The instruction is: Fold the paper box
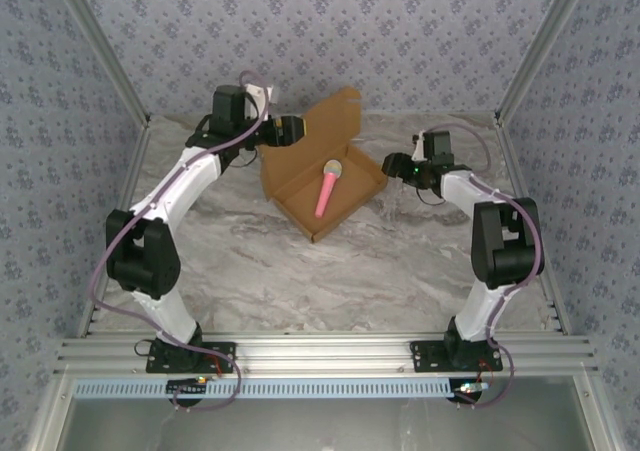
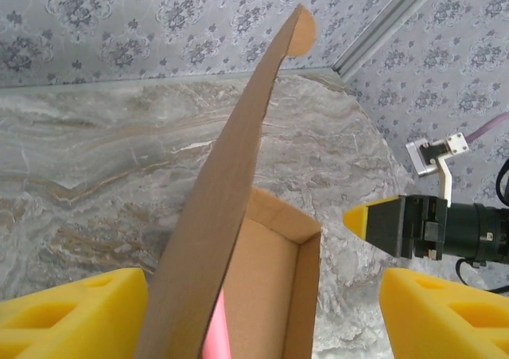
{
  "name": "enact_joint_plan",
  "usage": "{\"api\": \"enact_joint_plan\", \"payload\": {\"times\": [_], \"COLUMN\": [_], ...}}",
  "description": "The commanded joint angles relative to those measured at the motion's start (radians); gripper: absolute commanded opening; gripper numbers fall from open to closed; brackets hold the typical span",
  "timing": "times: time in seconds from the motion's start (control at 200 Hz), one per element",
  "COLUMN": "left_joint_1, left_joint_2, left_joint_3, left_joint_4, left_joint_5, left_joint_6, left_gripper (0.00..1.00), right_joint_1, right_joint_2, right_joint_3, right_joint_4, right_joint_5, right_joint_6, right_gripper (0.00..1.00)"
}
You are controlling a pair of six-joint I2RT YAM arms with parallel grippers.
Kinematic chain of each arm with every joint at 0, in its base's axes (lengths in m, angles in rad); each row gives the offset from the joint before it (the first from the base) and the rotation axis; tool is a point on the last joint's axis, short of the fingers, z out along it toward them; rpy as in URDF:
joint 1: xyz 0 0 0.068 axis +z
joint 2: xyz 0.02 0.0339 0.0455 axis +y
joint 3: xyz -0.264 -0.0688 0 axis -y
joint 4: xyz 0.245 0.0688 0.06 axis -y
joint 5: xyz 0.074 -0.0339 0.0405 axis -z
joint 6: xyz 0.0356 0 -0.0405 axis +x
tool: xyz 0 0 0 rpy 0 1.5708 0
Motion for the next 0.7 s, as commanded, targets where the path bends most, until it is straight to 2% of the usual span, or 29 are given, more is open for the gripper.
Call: {"api": "enact_joint_plan", "payload": {"times": [0.0,0.13,0.34,0.515,0.7], "left_joint_1": [-0.001,0.020,0.061,0.097,0.165], "left_joint_2": [0.006,0.007,-0.045,-0.149,-0.317], "left_joint_3": [0.113,0.176,0.166,0.043,-0.201], "left_joint_4": [-0.079,-0.124,-0.131,-0.076,0.057], "left_joint_5": [-0.037,-0.089,-0.127,-0.207,-0.229], "left_joint_6": [0.076,0.111,0.121,0.097,0.017], "left_gripper": [0.78,0.80,0.81,0.82,0.82], "right_joint_1": [-0.001,-0.001,0.009,0.031,0.051], "right_joint_2": [0.062,0.149,0.242,0.243,0.179], "right_joint_3": [0.088,0.189,0.288,0.273,0.164], "right_joint_4": [-0.036,-0.067,-0.115,-0.128,-0.087], "right_joint_5": [-0.027,-0.066,-0.145,-0.197,-0.199], "right_joint_6": [-0.031,-0.050,-0.068,-0.084,-0.072], "right_gripper": [0.69,0.69,0.67,0.66,0.65]}}
